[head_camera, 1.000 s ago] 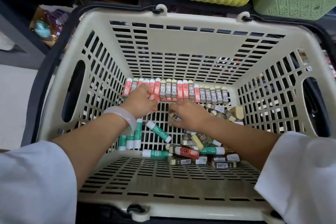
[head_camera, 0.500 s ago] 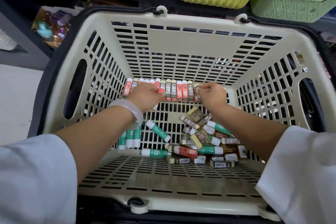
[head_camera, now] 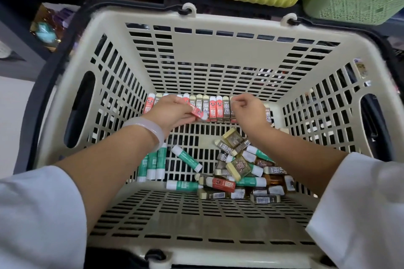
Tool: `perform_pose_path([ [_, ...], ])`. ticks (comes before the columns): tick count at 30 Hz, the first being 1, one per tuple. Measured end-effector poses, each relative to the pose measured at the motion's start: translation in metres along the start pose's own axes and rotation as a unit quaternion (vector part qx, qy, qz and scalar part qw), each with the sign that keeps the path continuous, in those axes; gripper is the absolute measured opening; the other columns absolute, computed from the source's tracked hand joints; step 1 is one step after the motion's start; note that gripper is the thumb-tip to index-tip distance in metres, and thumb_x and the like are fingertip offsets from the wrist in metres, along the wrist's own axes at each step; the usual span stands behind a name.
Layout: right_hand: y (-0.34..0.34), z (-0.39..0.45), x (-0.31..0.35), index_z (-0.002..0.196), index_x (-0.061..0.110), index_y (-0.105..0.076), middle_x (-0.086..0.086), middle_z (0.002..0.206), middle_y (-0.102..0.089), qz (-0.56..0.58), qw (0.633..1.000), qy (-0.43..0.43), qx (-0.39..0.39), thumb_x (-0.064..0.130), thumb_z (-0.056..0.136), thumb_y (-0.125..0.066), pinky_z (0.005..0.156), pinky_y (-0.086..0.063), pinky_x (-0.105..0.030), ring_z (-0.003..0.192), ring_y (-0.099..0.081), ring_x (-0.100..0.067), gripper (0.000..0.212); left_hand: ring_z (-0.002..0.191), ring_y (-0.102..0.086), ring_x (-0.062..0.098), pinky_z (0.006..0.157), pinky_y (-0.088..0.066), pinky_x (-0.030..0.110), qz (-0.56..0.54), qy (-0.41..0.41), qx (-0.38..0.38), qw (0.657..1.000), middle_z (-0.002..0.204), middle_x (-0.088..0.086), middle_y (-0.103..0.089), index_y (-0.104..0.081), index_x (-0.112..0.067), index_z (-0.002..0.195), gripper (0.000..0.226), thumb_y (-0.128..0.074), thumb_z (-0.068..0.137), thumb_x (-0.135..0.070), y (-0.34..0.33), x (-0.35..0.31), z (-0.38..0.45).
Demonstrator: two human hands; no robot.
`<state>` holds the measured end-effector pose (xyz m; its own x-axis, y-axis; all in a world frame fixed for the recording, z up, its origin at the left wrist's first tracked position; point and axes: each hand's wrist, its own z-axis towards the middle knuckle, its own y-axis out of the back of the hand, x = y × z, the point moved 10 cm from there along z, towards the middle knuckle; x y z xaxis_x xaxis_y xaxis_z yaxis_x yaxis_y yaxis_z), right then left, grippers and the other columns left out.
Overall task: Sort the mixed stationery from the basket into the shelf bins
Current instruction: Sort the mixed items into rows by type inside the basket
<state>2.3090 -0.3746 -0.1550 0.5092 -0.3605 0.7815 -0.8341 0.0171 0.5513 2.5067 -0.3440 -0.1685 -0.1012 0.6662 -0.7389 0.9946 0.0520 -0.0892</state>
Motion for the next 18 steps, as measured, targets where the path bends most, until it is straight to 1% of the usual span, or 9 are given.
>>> perform_pose_path([
  [1,-0.012,-0.008,0.004,0.102,0.012,-0.060,0.004,0.081,-0.059,0.037,0.997,-0.004,0.060,0.016,0.093,-0.049,0.059,-0.045,-0.019,0.072,-0.055,-0.010,0.014,0.084,-0.067,0.017,0.066,-0.057,0.018,-0.027,0.008,0.007,1.000,0.098,0.016,-0.064,-0.052,-0.004,0.092,0.011,-0.056,0.086,0.004,-0.004,0.000,-0.001],
  [3,-0.037,-0.027,0.008,0.103,0.010,-0.057,-0.005,0.088,-0.064,0.144,0.973,-0.046,0.175,0.019,0.093,-0.051,0.064,-0.053,-0.021,0.079,-0.061,-0.016,0.015,0.092,-0.067,0.021,0.074,-0.057,0.024,-0.058,0.019,0.023,0.998,0.106,0.018,-0.064,-0.053,0.000,0.107,0.022,-0.058,0.086,0.001,-0.011,0.002,-0.002],
  [5,-0.049,-0.039,0.010,0.105,0.006,-0.055,-0.010,0.088,-0.065,0.251,0.939,-0.095,0.216,0.015,0.092,-0.053,0.068,-0.056,-0.020,0.078,-0.064,-0.017,0.016,0.097,-0.066,0.022,0.077,-0.055,0.025,-0.044,0.018,0.033,0.998,0.108,0.018,-0.065,-0.053,0.002,0.116,0.030,-0.059,0.087,-0.004,-0.015,0.002,-0.003],
  [7,-0.047,-0.039,0.007,0.103,0.005,-0.053,-0.011,0.086,-0.064,0.300,0.925,-0.132,0.190,0.007,0.090,-0.055,0.069,-0.056,-0.020,0.074,-0.063,-0.016,0.014,0.098,-0.065,0.021,0.076,-0.055,0.025,0.018,0.003,0.036,0.999,0.104,0.014,-0.066,-0.056,-0.001,0.109,0.024,-0.060,0.087,-0.010,-0.016,0.001,-0.005],
  [9,-0.038,-0.033,0.003,0.097,0.007,-0.052,-0.009,0.083,-0.064,0.312,0.926,-0.155,0.146,0.004,0.089,-0.056,0.068,-0.055,-0.020,0.071,-0.061,-0.014,0.009,0.097,-0.064,0.019,0.076,-0.054,0.025,0.131,-0.020,0.043,0.990,0.102,0.009,-0.066,-0.057,-0.005,0.099,0.017,-0.062,0.087,-0.016,-0.019,0.000,-0.007],
  [12,-0.012,-0.019,-0.004,0.089,0.010,-0.055,-0.005,0.078,-0.062,0.259,0.953,-0.141,0.072,0.005,0.090,-0.054,0.057,-0.050,-0.018,0.063,-0.056,-0.010,0.005,0.097,-0.061,0.014,0.079,-0.052,0.025,0.244,-0.040,0.068,0.967,0.104,0.000,-0.060,-0.058,-0.011,0.102,0.017,-0.059,0.089,-0.022,-0.030,0.003,-0.010],
  [14,0.014,-0.007,-0.016,0.097,0.009,-0.059,-0.002,0.083,-0.062,0.194,0.972,-0.135,0.002,0.007,0.091,-0.053,0.052,-0.048,-0.017,0.065,-0.055,-0.008,0.009,0.098,-0.060,0.015,0.081,-0.051,0.026,0.282,-0.051,0.076,0.955,0.110,-0.002,-0.056,-0.058,-0.015,0.099,0.011,-0.054,0.092,-0.023,-0.035,0.002,-0.011],
  [16,0.032,0.002,-0.032,0.104,0.010,-0.061,-0.004,0.091,-0.063,0.144,0.976,-0.151,-0.056,0.009,0.091,-0.053,0.060,-0.052,-0.023,0.070,-0.057,-0.011,0.015,0.097,-0.060,0.016,0.083,-0.051,0.028,0.305,-0.058,0.077,0.947,0.114,-0.001,-0.055,-0.057,-0.017,0.097,0.008,-0.050,0.094,-0.020,-0.035,0.001,-0.010],
  [18,0.036,0.009,-0.045,0.102,0.011,-0.061,-0.008,0.097,-0.064,0.114,0.975,-0.173,-0.075,0.011,0.091,-0.054,0.070,-0.054,-0.029,0.078,-0.060,-0.016,0.013,0.094,-0.060,0.014,0.084,-0.050,0.029,0.315,-0.057,0.079,0.944,0.116,0.000,-0.055,-0.057,-0.015,0.100,0.012,-0.046,0.095,-0.016,-0.034,0.003,-0.009],
])
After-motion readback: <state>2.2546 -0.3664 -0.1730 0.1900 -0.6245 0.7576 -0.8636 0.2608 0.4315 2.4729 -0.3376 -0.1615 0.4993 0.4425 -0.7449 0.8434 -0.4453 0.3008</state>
